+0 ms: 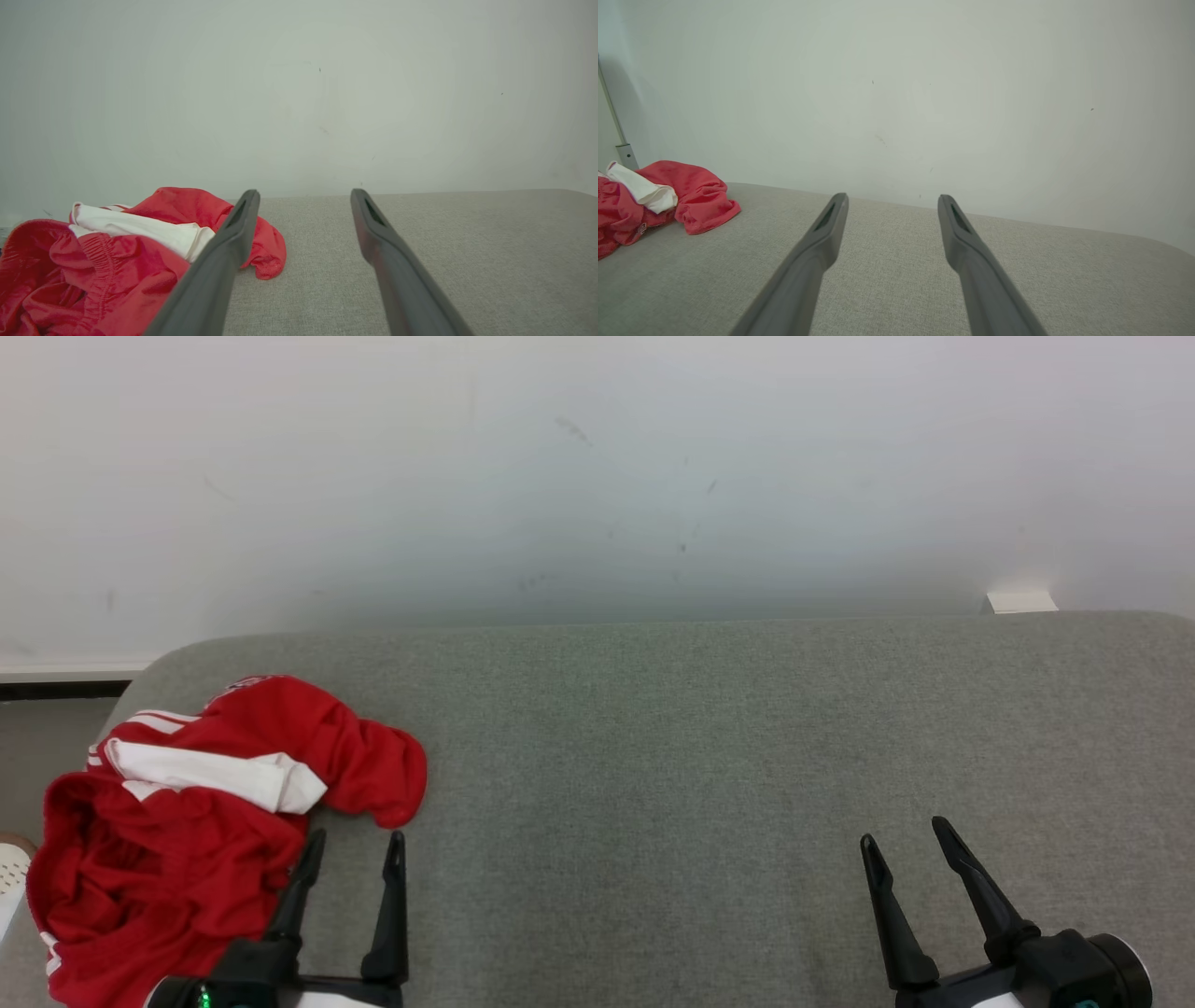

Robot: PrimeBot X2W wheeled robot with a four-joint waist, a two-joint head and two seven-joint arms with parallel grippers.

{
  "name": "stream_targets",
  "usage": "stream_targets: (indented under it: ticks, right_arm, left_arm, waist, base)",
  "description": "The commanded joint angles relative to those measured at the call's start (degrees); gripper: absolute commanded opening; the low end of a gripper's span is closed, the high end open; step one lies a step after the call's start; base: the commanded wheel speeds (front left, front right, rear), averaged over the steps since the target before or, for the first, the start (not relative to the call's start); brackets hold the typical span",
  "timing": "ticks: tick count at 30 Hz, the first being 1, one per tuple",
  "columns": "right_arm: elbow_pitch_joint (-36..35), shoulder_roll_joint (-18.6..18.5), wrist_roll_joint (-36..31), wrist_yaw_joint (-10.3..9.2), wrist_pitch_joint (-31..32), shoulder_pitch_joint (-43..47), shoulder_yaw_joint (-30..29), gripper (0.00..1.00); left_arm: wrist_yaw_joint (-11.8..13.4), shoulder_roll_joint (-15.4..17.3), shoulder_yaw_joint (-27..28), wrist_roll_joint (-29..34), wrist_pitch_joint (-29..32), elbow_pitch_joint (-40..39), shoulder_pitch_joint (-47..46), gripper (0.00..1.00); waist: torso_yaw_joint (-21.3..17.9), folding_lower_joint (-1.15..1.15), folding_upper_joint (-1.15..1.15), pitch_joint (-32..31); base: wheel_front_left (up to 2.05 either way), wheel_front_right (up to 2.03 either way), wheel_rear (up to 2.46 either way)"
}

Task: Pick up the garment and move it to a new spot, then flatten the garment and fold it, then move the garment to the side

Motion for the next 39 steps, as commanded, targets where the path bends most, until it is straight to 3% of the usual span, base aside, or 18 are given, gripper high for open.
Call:
stream_targets:
  ticks: [1, 26, 39]
  right_arm:
    - [-0.28, -0.14, -0.78, 0.04, -0.22, 0.65, 0.1, 1.0]
    - [-0.13, -0.13, 2.21, 0.04, -0.22, 0.88, 0.39, 1.0]
    - [-0.01, -0.12, 4.17, 0.03, -0.12, 0.68, 2.43, 1.0]
  left_arm:
    - [0.09, 0.2, 0.04, 1.1, -0.17, -0.26, 0.78, 1.0]
    - [-0.37, 0.04, 0.57, 0.34, -0.15, 0.92, -0.23, 1.0]
    - [-1.22, 0.05, 2.22, 0.71, -0.14, 1.33, -1.09, 1.0]
  waist:
    - [0.01, 0.0, 0.0, 0.0]
    - [0.73, 0.0, 0.0, -0.37]
    - [7.55, 0.0, 0.0, -0.01]
  base:
    - [0.0, 0.0, 0.0]
    - [0.0, 0.0, 0.0]
    - [0.0, 0.0, 0.0]
